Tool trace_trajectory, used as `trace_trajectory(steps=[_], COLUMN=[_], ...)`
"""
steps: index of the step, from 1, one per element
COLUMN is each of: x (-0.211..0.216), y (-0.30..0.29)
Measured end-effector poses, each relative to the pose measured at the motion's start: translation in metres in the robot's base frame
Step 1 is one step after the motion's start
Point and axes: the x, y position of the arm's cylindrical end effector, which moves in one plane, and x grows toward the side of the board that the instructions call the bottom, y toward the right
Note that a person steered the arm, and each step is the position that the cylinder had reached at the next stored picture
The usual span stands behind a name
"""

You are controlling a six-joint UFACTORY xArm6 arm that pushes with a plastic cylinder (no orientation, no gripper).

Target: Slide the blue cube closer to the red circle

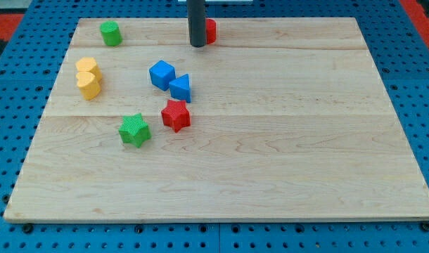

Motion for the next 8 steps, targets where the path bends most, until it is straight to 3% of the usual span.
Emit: trace_trajectory(steps=[2, 3, 4, 5, 6, 8], x=[0.04, 0.065, 0.098, 0.1, 0.074, 0.087], y=[-0.11, -0.135, -0.072, 0.015, 0.051, -0.01])
